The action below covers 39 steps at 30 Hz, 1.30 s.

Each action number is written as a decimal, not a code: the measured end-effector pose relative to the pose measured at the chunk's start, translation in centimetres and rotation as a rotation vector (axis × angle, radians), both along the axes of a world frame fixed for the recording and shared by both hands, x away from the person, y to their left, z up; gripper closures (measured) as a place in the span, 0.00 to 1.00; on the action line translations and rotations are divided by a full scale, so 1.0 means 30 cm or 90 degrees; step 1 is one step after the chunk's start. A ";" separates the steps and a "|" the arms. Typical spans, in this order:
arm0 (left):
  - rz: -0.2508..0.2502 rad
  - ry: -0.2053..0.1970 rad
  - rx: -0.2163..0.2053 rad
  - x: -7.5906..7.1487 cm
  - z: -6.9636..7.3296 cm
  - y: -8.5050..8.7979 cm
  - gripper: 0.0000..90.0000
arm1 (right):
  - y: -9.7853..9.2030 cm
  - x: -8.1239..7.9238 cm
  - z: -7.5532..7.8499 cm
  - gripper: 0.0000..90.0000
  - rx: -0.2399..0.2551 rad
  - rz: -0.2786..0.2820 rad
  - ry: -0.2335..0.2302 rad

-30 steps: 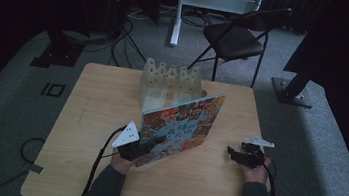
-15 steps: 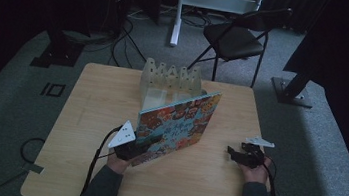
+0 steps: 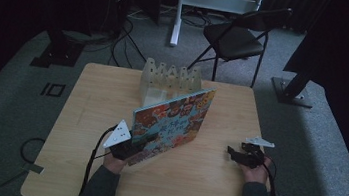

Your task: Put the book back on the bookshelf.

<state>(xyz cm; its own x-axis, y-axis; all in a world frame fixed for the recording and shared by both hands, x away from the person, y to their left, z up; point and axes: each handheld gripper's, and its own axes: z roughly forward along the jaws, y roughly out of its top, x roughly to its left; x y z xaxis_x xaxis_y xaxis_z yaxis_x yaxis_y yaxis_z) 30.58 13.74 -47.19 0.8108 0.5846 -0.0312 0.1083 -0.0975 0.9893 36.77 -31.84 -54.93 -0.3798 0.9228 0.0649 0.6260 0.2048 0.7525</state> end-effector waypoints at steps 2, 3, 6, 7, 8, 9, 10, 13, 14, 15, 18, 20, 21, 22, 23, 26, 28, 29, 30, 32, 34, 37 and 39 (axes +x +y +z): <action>0.003 -0.001 0.000 0.000 0.001 0.005 0.90 | 0.000 0.000 0.000 0.33 0.000 0.000 0.000; 0.004 -0.001 -0.001 0.000 0.001 0.007 0.90 | 0.000 0.000 0.000 0.33 0.000 0.000 0.000; 0.010 -0.001 -0.007 -0.001 0.000 0.013 0.90 | 0.000 0.000 0.000 0.33 0.000 0.000 0.000; 0.012 -0.001 -0.008 -0.001 0.000 0.014 0.90 | 0.000 0.000 0.000 0.33 0.000 0.000 0.000; 0.013 0.000 -0.009 -0.001 0.000 0.017 0.90 | 0.000 0.000 0.000 0.33 0.000 0.000 0.000; 0.016 -0.001 -0.009 0.000 -0.001 0.019 0.90 | 0.000 0.000 0.000 0.33 0.000 0.000 0.000; 0.018 0.002 -0.011 0.000 -0.001 0.022 0.90 | 0.000 0.000 0.000 0.33 0.000 0.000 0.000; 0.023 0.001 -0.014 0.000 -0.001 0.027 0.90 | 0.000 0.000 0.000 0.33 0.000 0.000 0.000; 0.024 0.001 -0.014 0.000 -0.001 0.029 0.90 | 0.000 0.000 0.000 0.33 0.000 0.000 0.000; 0.025 0.001 -0.015 0.000 -0.001 0.032 0.90 | 0.000 0.000 0.000 0.33 0.000 0.000 0.000; 0.029 0.000 -0.017 -0.001 0.000 0.038 0.90 | 0.000 0.000 0.000 0.33 0.000 0.000 0.000; 0.031 -0.001 -0.018 -0.001 0.001 0.042 0.90 | 0.000 0.000 0.000 0.33 0.000 0.000 0.000; 0.033 0.000 -0.018 -0.001 0.001 0.044 0.90 | 0.000 0.000 0.000 0.33 0.000 0.000 0.000; 0.035 0.000 -0.021 -0.002 0.002 0.046 0.90 | 0.000 0.000 0.000 0.33 0.000 0.000 0.000; 0.036 0.000 -0.020 -0.002 0.002 0.048 0.90 | 0.000 0.000 0.000 0.33 0.000 0.000 0.000; 0.040 0.001 -0.023 -0.002 0.002 0.055 0.90 | 0.000 0.000 0.000 0.33 0.000 0.000 0.000; 0.042 0.000 -0.022 -0.003 0.002 0.059 0.90 | 0.000 0.000 0.000 0.33 0.000 0.000 0.000; 0.043 0.000 -0.022 -0.002 0.002 0.061 0.90 | 0.000 0.000 0.000 0.33 0.000 0.000 0.000; 0.045 0.001 -0.022 -0.003 0.002 0.063 0.90 | 0.000 0.000 0.000 0.33 0.000 0.000 0.000; 0.049 -0.001 -0.021 -0.004 0.001 0.067 0.90 | 0.000 0.000 0.000 0.33 -0.001 0.000 0.000; 0.054 -0.002 -0.019 -0.006 0.001 0.072 0.90 | 0.000 0.000 0.000 0.33 0.000 0.000 0.000; 0.062 -0.005 -0.020 -0.007 0.002 0.082 0.90 | 0.000 0.000 0.000 0.33 0.000 0.000 0.000; 0.069 -0.005 -0.023 -0.008 0.003 0.094 0.90 | 0.000 0.000 0.000 0.33 0.000 0.001 -0.001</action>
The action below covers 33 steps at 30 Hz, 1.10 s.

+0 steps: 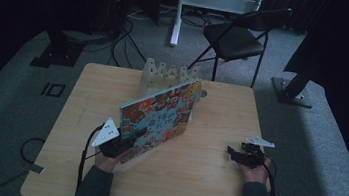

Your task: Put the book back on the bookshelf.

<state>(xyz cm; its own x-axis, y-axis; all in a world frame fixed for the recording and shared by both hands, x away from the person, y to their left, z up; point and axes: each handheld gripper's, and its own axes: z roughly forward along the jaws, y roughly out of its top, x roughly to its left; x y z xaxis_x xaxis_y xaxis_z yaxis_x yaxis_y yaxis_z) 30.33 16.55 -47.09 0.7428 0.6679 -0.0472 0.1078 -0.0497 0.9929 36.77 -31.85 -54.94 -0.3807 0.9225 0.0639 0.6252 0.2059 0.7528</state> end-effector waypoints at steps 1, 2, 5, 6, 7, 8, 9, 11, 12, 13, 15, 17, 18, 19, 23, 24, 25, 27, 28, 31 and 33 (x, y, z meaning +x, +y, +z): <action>0.003 0.000 0.001 -0.001 0.001 0.004 0.90 | 0.000 0.000 0.000 0.33 0.000 0.000 0.000; 0.007 -0.001 0.001 -0.001 0.002 0.010 0.90 | 0.000 0.000 0.000 0.33 0.000 0.000 0.000; 0.017 -0.001 -0.007 -0.003 0.003 0.029 0.90 | 0.000 0.000 0.000 0.33 0.000 0.000 0.000; 0.019 -0.001 -0.008 -0.004 0.004 0.034 0.90 | 0.000 0.000 0.000 0.33 0.000 0.000 0.000; 0.022 -0.001 -0.008 -0.003 0.004 0.039 0.90 | 0.000 0.000 0.000 0.33 0.000 0.000 0.000; 0.022 -0.001 -0.008 -0.003 0.004 0.039 0.90 | 0.000 0.000 0.000 0.33 0.000 0.000 0.000; 0.028 -0.001 -0.010 -0.003 0.005 0.047 0.90 | 0.000 0.000 0.000 0.33 0.000 0.000 0.000; 0.033 0.000 -0.009 -0.004 0.006 0.054 0.90 | 0.000 0.000 0.000 0.33 0.000 0.000 0.000; 0.035 0.000 -0.011 -0.005 0.006 0.057 0.90 | 0.000 0.000 0.000 0.33 0.000 0.000 0.000; 0.037 -0.002 -0.009 -0.005 0.007 0.061 0.90 | 0.000 0.000 0.000 0.33 0.000 0.000 0.000; 0.040 -0.001 -0.011 -0.006 0.007 0.065 0.90 | 0.000 0.000 0.000 0.33 0.000 0.000 0.000; 0.042 -0.001 -0.010 -0.006 0.008 0.069 0.90 | 0.000 0.000 0.000 0.33 0.000 0.000 0.000; 0.043 0.000 -0.009 -0.006 0.009 0.071 0.90 | 0.000 0.000 0.000 0.33 0.000 0.000 0.000; 0.043 -0.001 -0.009 -0.006 0.009 0.072 0.90 | 0.000 0.000 0.000 0.33 0.000 0.000 0.000; 0.047 -0.001 -0.005 -0.007 0.008 0.076 0.90 | 0.000 0.000 0.000 0.33 0.000 0.000 0.000; 0.049 -0.001 -0.006 -0.008 0.008 0.076 0.90 | 0.000 0.000 0.000 0.33 0.000 0.000 0.000; 0.050 -0.001 -0.006 -0.008 0.007 0.077 0.90 | 0.000 0.000 0.000 0.33 0.000 0.000 0.000; 0.052 0.000 -0.007 -0.009 0.007 0.080 0.90 | 0.000 0.000 0.000 0.33 0.000 0.000 0.000; 0.053 0.000 -0.007 -0.009 0.008 0.081 0.90 | 0.000 0.000 0.000 0.33 0.000 0.000 0.000; 0.051 0.001 -0.005 -0.010 0.009 0.089 0.90 | 0.000 0.000 0.000 0.33 0.000 0.000 0.000; 0.051 0.000 -0.003 -0.011 0.009 0.093 0.90 | 0.000 0.000 0.000 0.33 0.001 0.000 0.000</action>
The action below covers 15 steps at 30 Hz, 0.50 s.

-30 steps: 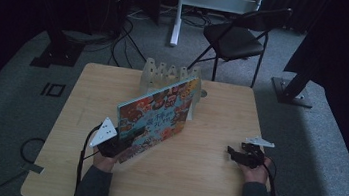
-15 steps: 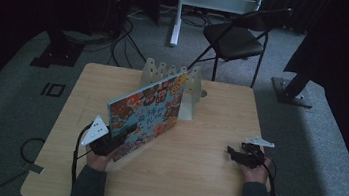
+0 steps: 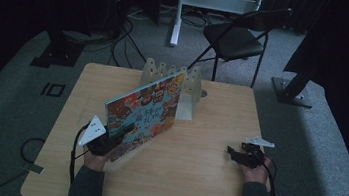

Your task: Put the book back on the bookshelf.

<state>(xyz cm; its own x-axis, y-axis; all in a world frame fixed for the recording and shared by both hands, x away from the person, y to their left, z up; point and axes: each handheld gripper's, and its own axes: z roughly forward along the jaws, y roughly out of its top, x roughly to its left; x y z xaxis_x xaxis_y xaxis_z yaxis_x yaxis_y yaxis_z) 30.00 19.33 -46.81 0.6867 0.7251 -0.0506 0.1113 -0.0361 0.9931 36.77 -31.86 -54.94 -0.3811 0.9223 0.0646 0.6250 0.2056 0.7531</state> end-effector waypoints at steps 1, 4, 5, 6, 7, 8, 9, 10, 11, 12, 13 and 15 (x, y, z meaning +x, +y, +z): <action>0.001 -0.001 0.001 -0.001 0.000 0.001 0.90 | 0.000 0.000 0.000 0.33 0.000 0.000 0.000; 0.005 0.000 0.003 -0.003 -0.001 0.004 0.90 | 0.000 0.000 0.000 0.33 0.000 0.000 0.000; 0.007 0.001 0.001 -0.003 -0.001 0.006 0.90 | 0.000 0.000 0.000 0.33 0.000 0.000 0.000; 0.009 0.003 -0.001 -0.003 -0.002 0.007 0.90 | 0.000 0.000 0.000 0.33 0.000 0.000 0.000; 0.010 0.002 -0.003 -0.003 -0.004 0.009 0.90 | 0.000 0.000 0.000 0.33 0.000 0.000 0.000; 0.012 0.003 -0.002 -0.003 -0.004 0.011 0.90 | 0.000 0.000 0.000 0.33 0.000 0.000 0.000; 0.013 0.005 -0.004 -0.004 -0.005 0.012 0.90 | -0.001 0.000 0.000 0.33 0.001 0.000 0.000; 0.014 0.004 -0.003 -0.004 -0.005 0.013 0.90 | -0.001 0.000 0.000 0.33 0.001 0.000 0.000; 0.014 0.004 -0.003 -0.005 -0.005 0.014 0.90 | -0.001 0.000 0.000 0.33 0.002 0.000 0.000; 0.015 0.004 -0.002 -0.005 -0.005 0.015 0.90 | -0.001 0.000 0.000 0.33 0.003 0.000 0.000; 0.016 0.004 -0.001 -0.005 -0.005 0.016 0.90 | -0.001 0.000 0.000 0.33 0.003 0.000 0.000; 0.017 0.004 -0.002 -0.005 -0.006 0.018 0.90 | -0.001 0.000 0.000 0.33 0.003 0.000 0.000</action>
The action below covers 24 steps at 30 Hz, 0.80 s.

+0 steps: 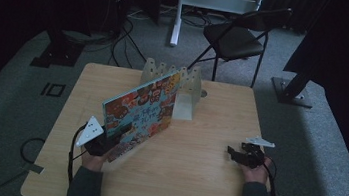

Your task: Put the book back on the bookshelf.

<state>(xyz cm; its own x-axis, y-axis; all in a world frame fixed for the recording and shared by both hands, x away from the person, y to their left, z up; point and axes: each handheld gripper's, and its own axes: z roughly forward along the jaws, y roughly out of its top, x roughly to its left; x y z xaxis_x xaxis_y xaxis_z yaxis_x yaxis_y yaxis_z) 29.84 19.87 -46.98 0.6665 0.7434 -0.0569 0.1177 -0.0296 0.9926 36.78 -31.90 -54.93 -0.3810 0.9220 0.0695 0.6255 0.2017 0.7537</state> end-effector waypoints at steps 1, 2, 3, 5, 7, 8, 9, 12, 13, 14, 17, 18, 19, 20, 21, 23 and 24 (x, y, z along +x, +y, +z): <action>0.000 0.000 0.000 0.000 0.000 0.001 0.90 | 0.000 0.000 0.000 0.33 0.000 0.000 0.000; 0.001 0.001 0.000 0.000 0.000 0.002 0.90 | 0.000 0.000 0.000 0.33 0.000 0.000 0.000; 0.001 0.000 0.000 0.000 -0.001 0.003 0.90 | 0.000 0.000 0.000 0.33 0.000 0.000 0.000; 0.003 0.001 -0.001 -0.001 -0.001 0.004 0.90 | 0.000 0.000 0.000 0.33 0.000 0.000 0.000; 0.006 0.000 -0.001 -0.001 -0.001 0.006 0.90 | 0.000 0.000 0.000 0.33 0.000 0.000 0.000; 0.007 0.001 -0.001 -0.001 -0.001 0.008 0.90 | 0.000 0.000 0.000 0.33 0.000 0.000 0.000; 0.008 0.002 -0.001 -0.001 -0.001 0.009 0.90 | 0.000 0.000 0.000 0.33 0.000 0.000 0.000; 0.011 0.003 0.000 -0.001 -0.001 0.013 0.90 | 0.000 0.000 0.000 0.33 0.000 0.000 0.000; 0.013 0.003 -0.001 -0.002 -0.001 0.013 0.90 | 0.000 0.000 0.000 0.33 0.000 0.000 0.000; 0.014 0.003 -0.001 -0.002 -0.002 0.014 0.90 | 0.000 0.000 0.000 0.33 0.000 0.000 0.000; 0.015 0.002 0.002 -0.003 -0.003 0.012 0.90 | 0.000 0.000 0.000 0.33 0.000 0.000 0.000; 0.016 0.002 0.003 -0.003 -0.003 0.012 0.90 | 0.000 0.000 0.000 0.33 0.000 0.000 0.000; 0.017 0.003 0.002 -0.003 -0.004 0.011 0.90 | 0.000 0.000 0.000 0.33 0.000 0.000 0.000; 0.018 0.004 0.001 -0.003 -0.005 0.011 0.90 | 0.000 0.000 0.000 0.33 0.000 0.000 0.000; 0.018 0.005 0.000 -0.003 -0.005 0.011 0.90 | 0.000 0.000 0.000 0.33 0.000 0.000 0.000; 0.020 0.006 0.001 -0.003 -0.006 0.011 0.90 | 0.000 0.000 0.000 0.33 0.000 0.000 0.000; 0.021 0.006 0.002 -0.003 -0.006 0.012 0.90 | 0.000 0.000 0.000 0.33 0.000 0.000 0.000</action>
